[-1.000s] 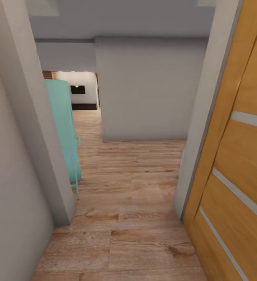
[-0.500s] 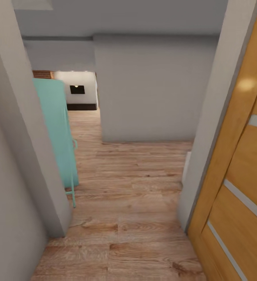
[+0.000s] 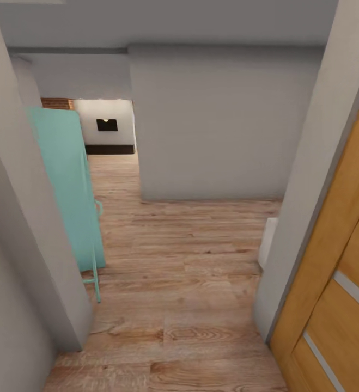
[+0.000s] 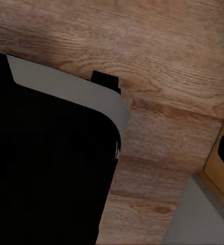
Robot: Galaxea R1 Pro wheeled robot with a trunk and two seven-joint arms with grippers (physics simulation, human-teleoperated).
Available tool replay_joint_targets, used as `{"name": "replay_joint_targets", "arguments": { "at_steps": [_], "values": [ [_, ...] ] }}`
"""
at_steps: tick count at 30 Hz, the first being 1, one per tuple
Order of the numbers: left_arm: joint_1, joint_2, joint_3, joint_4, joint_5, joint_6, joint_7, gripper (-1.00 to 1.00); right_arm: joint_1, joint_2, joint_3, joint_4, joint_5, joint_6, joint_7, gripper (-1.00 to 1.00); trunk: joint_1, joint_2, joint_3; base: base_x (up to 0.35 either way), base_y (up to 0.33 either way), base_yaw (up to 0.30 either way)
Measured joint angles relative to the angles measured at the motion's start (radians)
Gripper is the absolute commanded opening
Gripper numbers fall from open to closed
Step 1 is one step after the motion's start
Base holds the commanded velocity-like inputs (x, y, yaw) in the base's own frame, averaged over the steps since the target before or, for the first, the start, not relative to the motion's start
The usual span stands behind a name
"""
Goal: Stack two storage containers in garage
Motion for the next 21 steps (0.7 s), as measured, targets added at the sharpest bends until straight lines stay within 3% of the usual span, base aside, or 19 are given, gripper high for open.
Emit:
{"name": "replay_joint_targets", "arguments": {
  "at_steps": [21],
  "values": [
    [0.000, 0.000, 0.000, 0.000, 0.000, 0.000, -0.001, 1.00, 0.000, 0.001, 0.002, 0.000, 0.000, -0.001, 0.000, 1.00, 0.000, 0.000, 0.000, 0.325, 0.000, 0.000]
  ]
}}
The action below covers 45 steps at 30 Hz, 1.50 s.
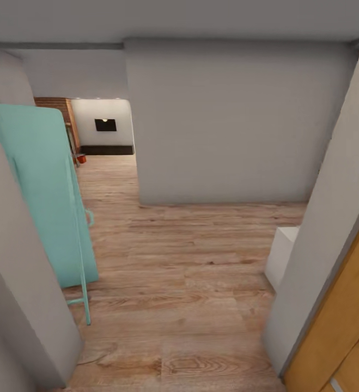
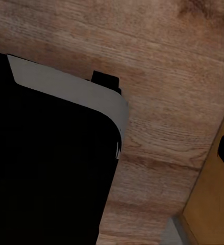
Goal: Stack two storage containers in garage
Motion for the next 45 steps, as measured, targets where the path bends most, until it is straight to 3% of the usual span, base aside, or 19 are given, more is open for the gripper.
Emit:
{"name": "replay_joint_targets", "arguments": {
  "at_steps": [45],
  "values": [
    [0.000, -0.002, 0.000, 0.000, 0.000, 0.002, 0.001, 1.00, 0.000, 0.007, -0.011, 0.000, -0.010, 0.000, 0.000, 1.00, 0.000, 0.000, 0.000, 0.325, 0.000, 0.000]
  ]
}}
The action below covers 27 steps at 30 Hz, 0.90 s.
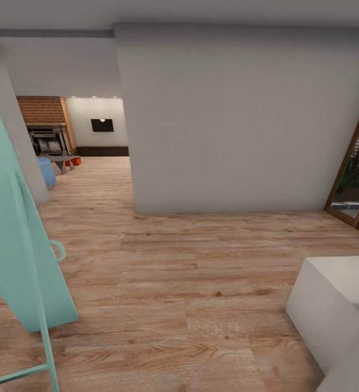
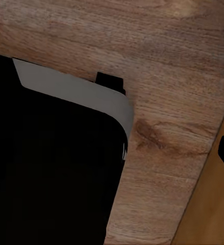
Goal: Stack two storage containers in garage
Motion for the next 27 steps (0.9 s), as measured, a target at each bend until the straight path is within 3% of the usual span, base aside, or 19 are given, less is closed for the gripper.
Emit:
{"name": "replay_joint_targets", "arguments": {
  "at_steps": [27],
  "values": [
    [0.000, 0.000, 0.000, 0.000, 0.000, -0.001, 0.000, 1.00, 0.000, 0.000, -0.002, 0.000, -0.004, 0.003, 0.001, 1.00, 0.000, 0.000, 0.000, 0.325, 0.000, 0.000]
  ]
}}
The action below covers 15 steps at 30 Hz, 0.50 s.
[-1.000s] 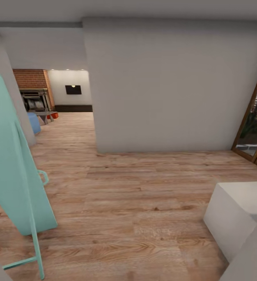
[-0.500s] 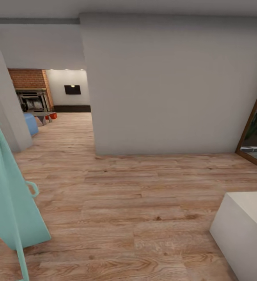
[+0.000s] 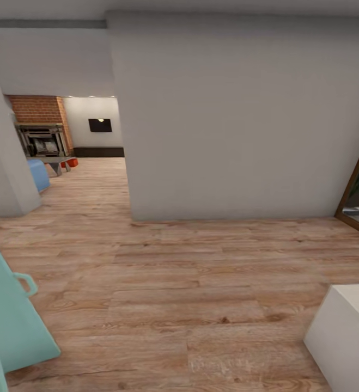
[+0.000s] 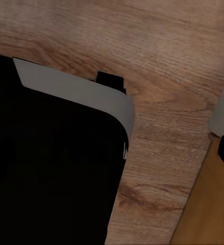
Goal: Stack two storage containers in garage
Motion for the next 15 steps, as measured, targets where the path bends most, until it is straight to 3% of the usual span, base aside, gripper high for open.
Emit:
{"name": "replay_joint_targets", "arguments": {
  "at_steps": [15],
  "values": [
    [0.000, 0.000, 0.000, 0.000, 0.000, 0.001, 0.000, 1.00, 0.000, 0.001, 0.000, 0.000, 0.000, 0.000, 0.000, 1.00, 0.000, 0.000, 0.000, 0.325, 0.000, 0.000]
  ]
}}
